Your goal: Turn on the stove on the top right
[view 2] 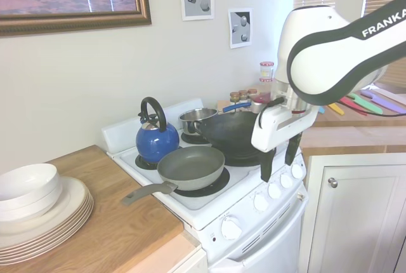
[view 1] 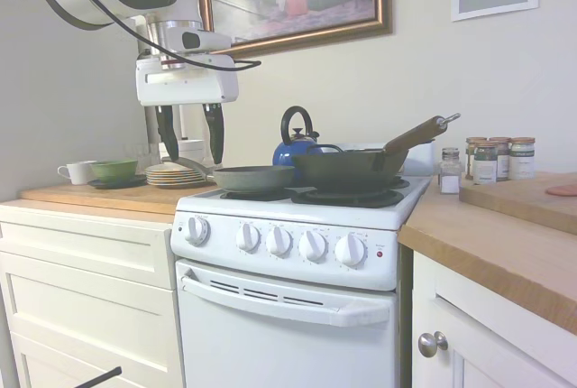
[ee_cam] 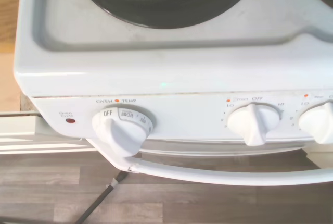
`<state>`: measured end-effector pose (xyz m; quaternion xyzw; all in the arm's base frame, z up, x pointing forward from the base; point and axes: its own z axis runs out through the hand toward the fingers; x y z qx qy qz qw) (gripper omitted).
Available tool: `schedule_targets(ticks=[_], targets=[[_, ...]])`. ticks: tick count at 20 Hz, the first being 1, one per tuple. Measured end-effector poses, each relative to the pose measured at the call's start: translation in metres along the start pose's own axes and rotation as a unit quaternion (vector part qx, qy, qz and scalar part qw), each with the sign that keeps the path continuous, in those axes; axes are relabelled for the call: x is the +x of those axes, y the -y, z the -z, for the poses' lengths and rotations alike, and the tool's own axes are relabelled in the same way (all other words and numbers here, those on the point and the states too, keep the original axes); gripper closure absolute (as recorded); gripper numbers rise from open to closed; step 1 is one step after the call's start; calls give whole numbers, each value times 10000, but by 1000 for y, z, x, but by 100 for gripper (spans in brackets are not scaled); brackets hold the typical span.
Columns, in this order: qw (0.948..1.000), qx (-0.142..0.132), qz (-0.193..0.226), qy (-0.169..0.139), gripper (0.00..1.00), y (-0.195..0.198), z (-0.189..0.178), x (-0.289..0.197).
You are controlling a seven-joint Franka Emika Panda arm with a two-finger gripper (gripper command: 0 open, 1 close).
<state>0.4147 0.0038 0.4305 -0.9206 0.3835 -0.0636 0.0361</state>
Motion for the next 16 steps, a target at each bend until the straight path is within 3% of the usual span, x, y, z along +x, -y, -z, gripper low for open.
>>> schedule_targets(ticks=[16], targets=[[9986,-363,-374,58,0,-26,-34,35]])
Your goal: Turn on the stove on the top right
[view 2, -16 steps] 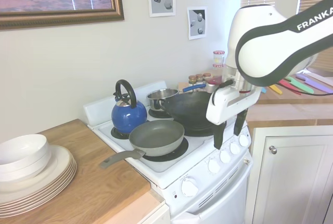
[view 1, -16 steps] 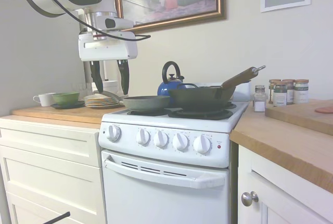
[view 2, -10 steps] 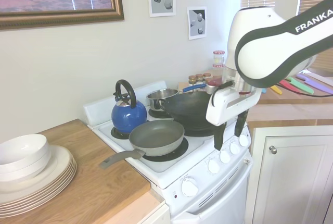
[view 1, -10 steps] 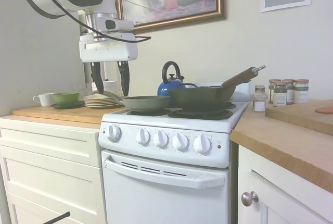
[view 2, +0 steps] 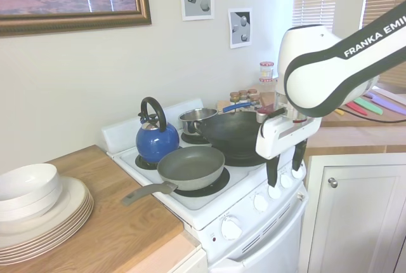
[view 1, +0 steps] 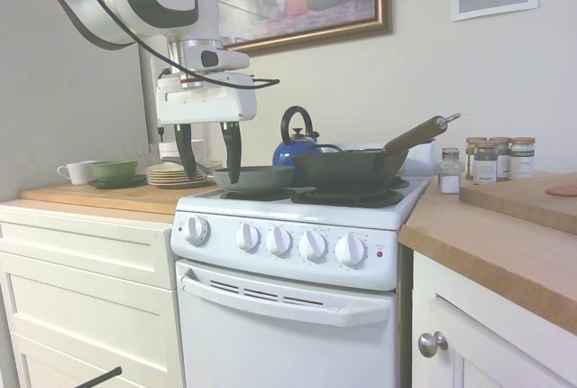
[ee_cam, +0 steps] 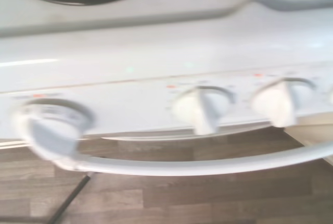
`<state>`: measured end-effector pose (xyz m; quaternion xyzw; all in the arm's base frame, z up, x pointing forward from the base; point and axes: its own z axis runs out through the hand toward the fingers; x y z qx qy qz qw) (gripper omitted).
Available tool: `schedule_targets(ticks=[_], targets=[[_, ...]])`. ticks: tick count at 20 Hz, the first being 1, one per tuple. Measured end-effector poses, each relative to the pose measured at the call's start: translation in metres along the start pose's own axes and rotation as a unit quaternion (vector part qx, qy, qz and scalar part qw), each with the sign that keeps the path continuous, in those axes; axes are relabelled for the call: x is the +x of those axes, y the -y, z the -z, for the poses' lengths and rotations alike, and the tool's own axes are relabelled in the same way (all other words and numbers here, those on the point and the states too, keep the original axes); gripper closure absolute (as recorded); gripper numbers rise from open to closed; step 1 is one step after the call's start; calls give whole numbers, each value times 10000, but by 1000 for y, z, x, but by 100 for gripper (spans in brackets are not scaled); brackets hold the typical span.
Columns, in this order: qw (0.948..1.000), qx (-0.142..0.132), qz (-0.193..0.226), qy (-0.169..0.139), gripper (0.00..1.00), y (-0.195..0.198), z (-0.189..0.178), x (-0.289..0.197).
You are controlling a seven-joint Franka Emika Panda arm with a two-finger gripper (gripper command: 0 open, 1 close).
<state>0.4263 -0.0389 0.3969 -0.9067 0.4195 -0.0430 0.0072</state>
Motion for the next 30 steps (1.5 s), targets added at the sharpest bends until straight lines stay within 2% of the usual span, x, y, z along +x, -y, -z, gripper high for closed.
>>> schedule_targets(ticks=[11,12,30], targets=[[9990,-340,-244,179,0,-38,-46,57],[9988,-355,-264,200,100,-39,-50,60],[9986,-432,-227,212,100,-36,-59,74]])
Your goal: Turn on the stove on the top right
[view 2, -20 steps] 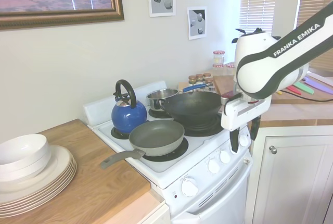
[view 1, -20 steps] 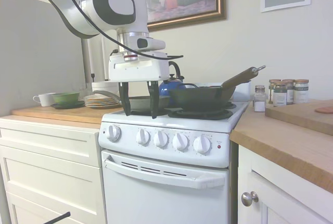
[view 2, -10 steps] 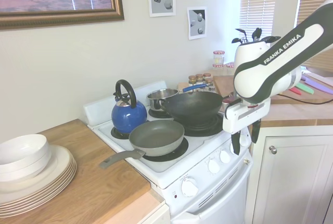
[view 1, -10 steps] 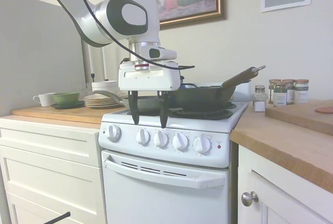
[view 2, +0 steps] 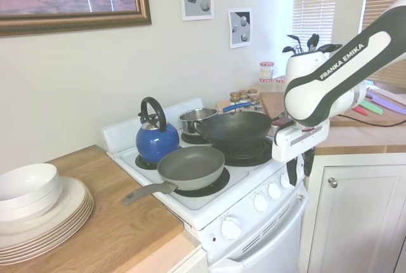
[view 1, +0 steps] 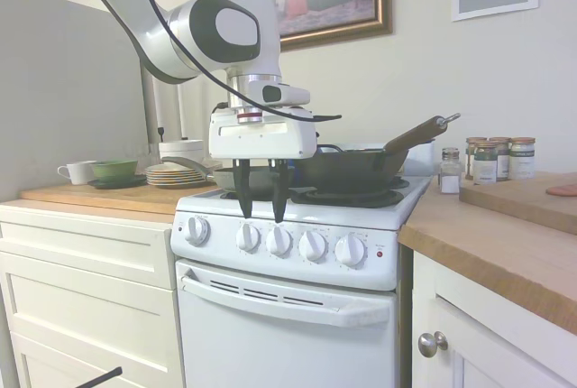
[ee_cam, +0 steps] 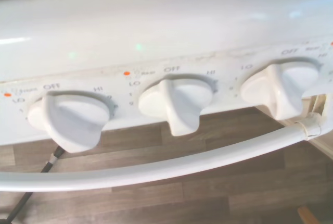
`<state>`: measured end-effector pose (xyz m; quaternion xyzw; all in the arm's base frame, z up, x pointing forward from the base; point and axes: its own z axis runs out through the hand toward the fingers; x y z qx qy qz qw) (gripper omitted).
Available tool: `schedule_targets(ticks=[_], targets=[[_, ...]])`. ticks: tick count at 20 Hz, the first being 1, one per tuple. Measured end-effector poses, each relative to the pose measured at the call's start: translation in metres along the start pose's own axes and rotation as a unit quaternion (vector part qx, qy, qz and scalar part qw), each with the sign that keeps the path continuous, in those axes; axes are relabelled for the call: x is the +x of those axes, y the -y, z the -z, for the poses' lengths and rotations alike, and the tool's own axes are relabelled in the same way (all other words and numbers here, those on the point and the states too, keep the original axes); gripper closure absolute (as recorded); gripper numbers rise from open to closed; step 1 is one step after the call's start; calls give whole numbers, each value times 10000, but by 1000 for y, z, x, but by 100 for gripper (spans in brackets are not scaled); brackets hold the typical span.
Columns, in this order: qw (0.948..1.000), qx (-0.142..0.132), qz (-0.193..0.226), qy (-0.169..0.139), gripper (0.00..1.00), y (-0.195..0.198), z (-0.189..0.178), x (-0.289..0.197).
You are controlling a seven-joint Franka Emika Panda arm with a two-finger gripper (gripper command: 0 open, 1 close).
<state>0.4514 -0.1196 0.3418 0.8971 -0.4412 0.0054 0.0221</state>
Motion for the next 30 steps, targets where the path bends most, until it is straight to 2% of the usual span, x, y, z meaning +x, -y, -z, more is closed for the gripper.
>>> schedule_targets(ticks=[12,30], targets=[[10000,-46,-54,-58,100,-8,1,10],[9997,-130,-46,-187,100,-5,-28,34]])
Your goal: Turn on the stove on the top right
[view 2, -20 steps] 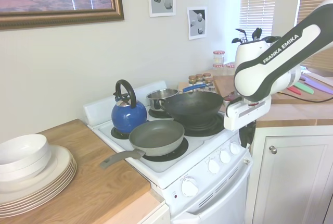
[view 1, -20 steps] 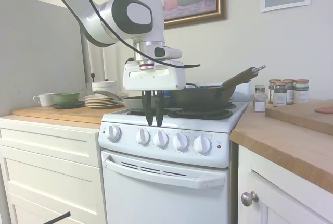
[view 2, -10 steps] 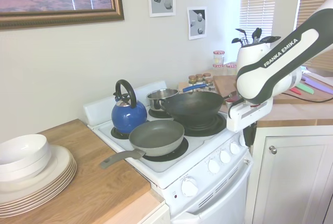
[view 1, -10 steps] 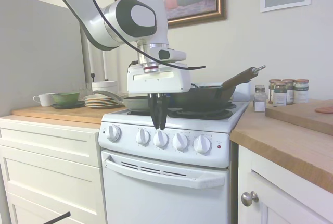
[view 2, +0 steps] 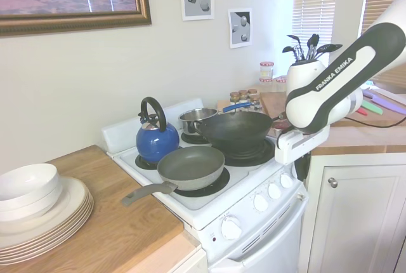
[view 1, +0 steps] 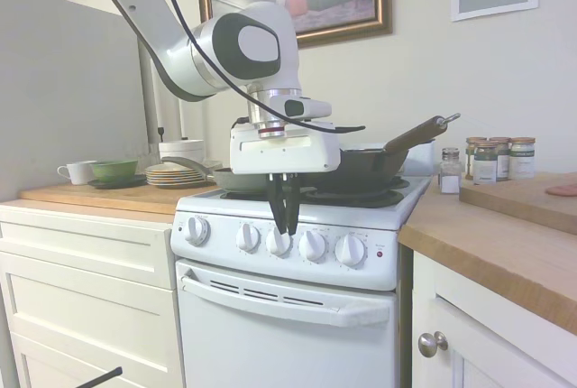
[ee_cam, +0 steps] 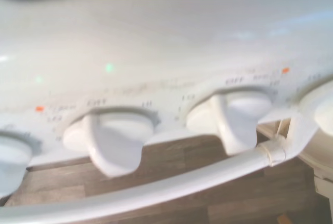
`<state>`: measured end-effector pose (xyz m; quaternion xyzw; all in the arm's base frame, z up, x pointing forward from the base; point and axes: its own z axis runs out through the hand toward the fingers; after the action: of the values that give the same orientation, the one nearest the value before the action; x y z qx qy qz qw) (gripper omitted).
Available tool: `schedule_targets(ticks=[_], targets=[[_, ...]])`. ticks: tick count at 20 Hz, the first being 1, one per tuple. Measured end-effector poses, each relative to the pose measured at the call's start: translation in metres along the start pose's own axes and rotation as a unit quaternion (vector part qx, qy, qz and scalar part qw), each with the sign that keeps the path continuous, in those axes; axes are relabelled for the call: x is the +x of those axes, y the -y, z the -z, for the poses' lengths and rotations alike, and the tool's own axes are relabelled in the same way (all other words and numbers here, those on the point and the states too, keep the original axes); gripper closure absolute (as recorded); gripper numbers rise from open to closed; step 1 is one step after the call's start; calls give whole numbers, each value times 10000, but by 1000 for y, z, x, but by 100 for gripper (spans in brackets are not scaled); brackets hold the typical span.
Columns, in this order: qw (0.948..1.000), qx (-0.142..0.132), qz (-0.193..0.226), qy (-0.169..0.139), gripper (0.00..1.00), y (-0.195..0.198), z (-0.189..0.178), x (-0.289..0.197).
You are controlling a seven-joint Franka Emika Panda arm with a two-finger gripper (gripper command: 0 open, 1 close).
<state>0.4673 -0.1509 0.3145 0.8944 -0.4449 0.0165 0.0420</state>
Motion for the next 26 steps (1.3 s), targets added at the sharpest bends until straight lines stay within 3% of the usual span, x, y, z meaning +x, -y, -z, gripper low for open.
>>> schedule_targets(ticks=[26], targets=[[10000,13,70,-11,100,25,-15,26]])
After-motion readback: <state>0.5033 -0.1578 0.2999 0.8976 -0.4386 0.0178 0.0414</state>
